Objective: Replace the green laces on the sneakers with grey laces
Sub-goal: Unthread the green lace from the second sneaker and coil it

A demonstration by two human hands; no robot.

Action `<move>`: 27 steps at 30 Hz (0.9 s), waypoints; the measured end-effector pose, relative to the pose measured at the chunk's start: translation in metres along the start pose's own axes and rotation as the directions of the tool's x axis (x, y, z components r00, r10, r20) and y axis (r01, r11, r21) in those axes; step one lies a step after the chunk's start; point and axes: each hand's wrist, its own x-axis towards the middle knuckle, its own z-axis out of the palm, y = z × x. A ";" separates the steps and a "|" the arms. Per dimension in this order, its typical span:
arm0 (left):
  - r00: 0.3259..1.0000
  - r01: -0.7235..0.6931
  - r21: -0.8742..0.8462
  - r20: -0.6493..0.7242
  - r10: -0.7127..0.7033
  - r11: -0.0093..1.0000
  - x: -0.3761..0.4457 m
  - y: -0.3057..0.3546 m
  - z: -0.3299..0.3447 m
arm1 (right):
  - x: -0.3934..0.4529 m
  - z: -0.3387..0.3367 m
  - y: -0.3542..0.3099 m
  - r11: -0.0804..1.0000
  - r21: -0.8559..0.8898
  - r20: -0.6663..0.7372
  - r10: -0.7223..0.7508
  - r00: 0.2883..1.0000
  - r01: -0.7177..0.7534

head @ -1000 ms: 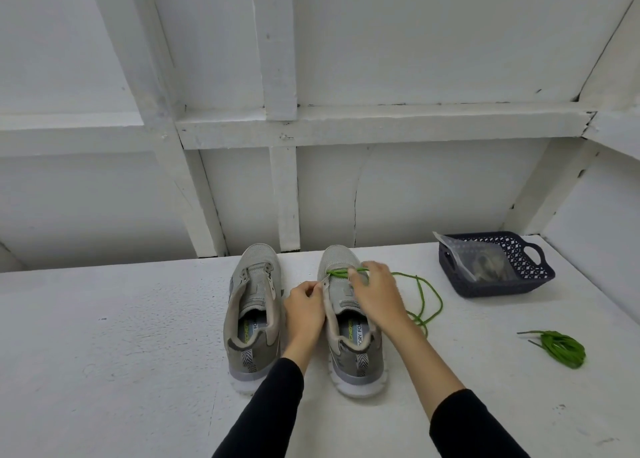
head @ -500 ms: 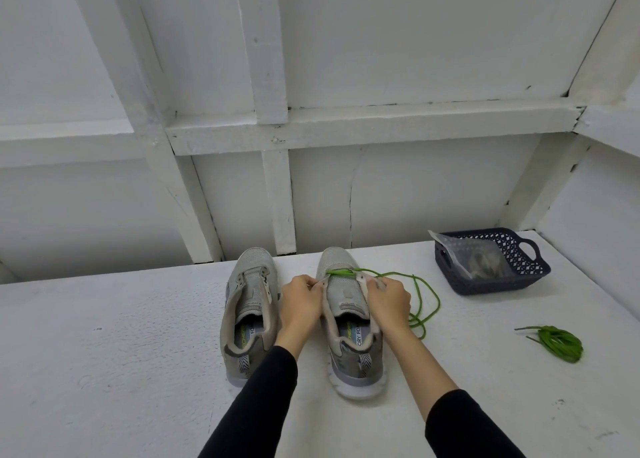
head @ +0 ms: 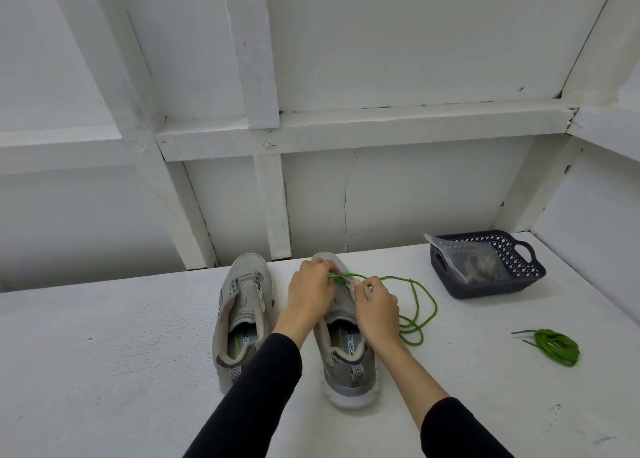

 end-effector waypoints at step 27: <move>0.584 0.460 -0.867 0.457 -0.671 -0.189 0.007 -0.027 0.000 | 0.003 0.008 0.003 0.986 -0.164 -0.028 -0.019 0.999 0.014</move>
